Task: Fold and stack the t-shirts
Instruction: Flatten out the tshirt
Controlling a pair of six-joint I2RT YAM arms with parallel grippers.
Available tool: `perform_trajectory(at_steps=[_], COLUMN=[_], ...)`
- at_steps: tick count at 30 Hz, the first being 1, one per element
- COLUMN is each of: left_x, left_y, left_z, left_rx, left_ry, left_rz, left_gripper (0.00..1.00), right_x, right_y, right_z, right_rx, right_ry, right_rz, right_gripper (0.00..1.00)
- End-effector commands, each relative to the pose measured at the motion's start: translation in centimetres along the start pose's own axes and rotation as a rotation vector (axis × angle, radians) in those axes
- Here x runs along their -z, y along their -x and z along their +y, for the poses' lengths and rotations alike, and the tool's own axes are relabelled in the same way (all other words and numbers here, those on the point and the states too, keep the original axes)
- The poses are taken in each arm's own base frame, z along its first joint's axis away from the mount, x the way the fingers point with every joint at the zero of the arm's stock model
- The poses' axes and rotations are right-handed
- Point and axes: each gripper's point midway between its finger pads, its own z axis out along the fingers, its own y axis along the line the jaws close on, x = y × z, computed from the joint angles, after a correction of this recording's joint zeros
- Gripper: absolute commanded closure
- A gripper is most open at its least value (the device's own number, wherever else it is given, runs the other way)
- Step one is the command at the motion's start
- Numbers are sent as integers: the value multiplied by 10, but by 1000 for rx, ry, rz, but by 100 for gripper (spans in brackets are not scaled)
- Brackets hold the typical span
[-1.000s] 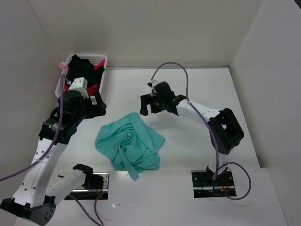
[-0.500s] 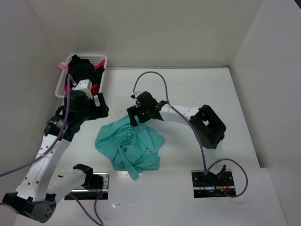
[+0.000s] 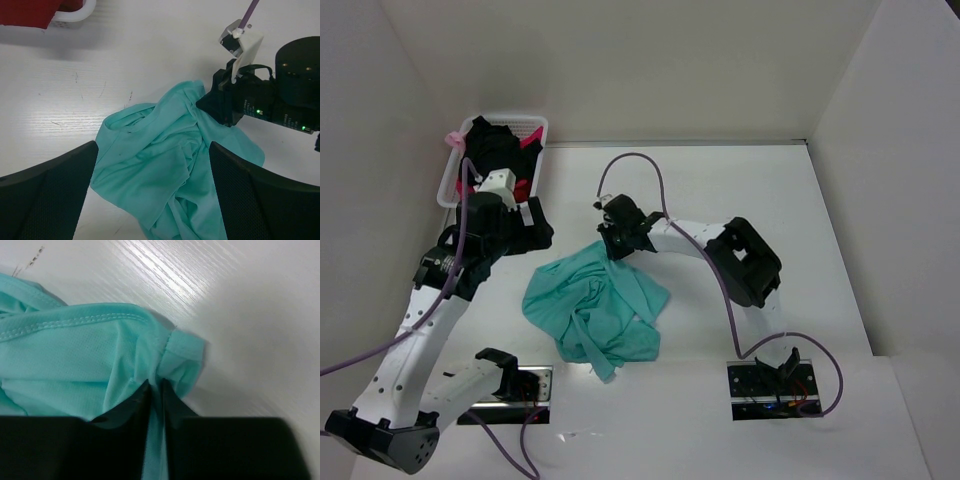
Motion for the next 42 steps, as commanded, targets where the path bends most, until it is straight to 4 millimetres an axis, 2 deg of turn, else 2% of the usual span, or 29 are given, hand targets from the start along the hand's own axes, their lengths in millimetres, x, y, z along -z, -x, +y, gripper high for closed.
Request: perform_trajectory(at_steps=[1, 3, 4, 6, 9, 10, 11, 13, 14, 17, 18, 19, 21, 22, 23, 25, 26, 29, 30, 31, 32, 34, 36, 38, 41, 42], left_x=[9, 11, 11, 9, 2, 0, 2, 2, 2, -1, -1, -4, 9, 20, 16, 14, 11, 7, 12, -3, -3, -18, -21, -37, -58, -57], left_y=[8, 10, 10, 7, 2, 0, 6, 12, 15, 10, 9, 12, 17, 35, 33, 46, 47, 44, 41, 35, 44, 42, 50, 44, 39, 39], left_z=[-5, -6, -6, -9, -12, -14, -17, -26, -30, -57, -65, -73, -95, -103, -101, -100, -101, -127, -138, -139, -143, -148, -155, -161, -159, -162], left_rx=[30, 40, 40, 38, 26, 25, 27, 28, 28, 20, 16, 34, 39, 33, 45, 46, 46, -49, -74, -77, -92, -115, -140, -143, -144, -157], left_ry=[-28, -32, -32, -49, -64, -68, -85, -126, -149, -305, -354, -400, -540, -595, -592, -581, -581, -742, -821, -819, -830, -849, -879, -891, -863, -883], left_rz=[-45, -54, -54, -34, -1, 12, -4, -26, -33, -14, -13, -33, -73, -172, -191, -256, -257, -233, -216, -181, -193, -151, -148, -101, -53, -51], left_gripper=[0, 0, 0, 0, 0, 0, 0, 0, 0, 0, 0, 0, 0, 0, 0, 0, 0, 0, 0, 0, 0, 0, 0, 0, 0, 0], right_x=[-3, -2, 6, 20, 73, 93, 137, 186, 236, 312, 348, 369, 412, 423, 433, 460, 467, 485, 485, 485, 483, 481, 480, 480, 484, 482], right_y=[20, 25, 35, 55, 108, 126, 161, 194, 220, 250, 255, 259, 264, 264, 266, 265, 267, 267, 267, 267, 265, 264, 264, 264, 262, 261], right_z=[-1, -2, -6, -6, -6, -7, -6, -8, -4, 0, 2, 5, 8, 8, 7, 7, 7, 7, 7, 7, 6, 6, 8, 8, 9, 8], right_rx=[10, 10, 11, 11, 14, 16, -2, 0, -18, -32, -37, -32, -24, -1, 4, 12, 18, 14, 14, 14, 16, 6, -2, -2, -1, 0], right_ry=[-14, -28, -58, -81, -145, -170, -208, -229, -222, -221, -221, -214, -215, -227, -243, -259, -261, -271, -271, -271, -273, -268, -251, -251, -253, -255], right_rz=[-37, -50, -81, -129, -288, -346, -467, -583, -694, -870, -938, -983, -1061, -1070, -1079, -1119, -1133, -1161, -1161, -1161, -1149, -1140, -1142, -1142, -1134, -1124], right_gripper=[84, 95, 100, 100, 100, 100, 100, 100, 100, 100, 100, 100, 100, 100, 100, 100, 100, 100, 100, 100, 100, 100, 100, 100, 100, 100])
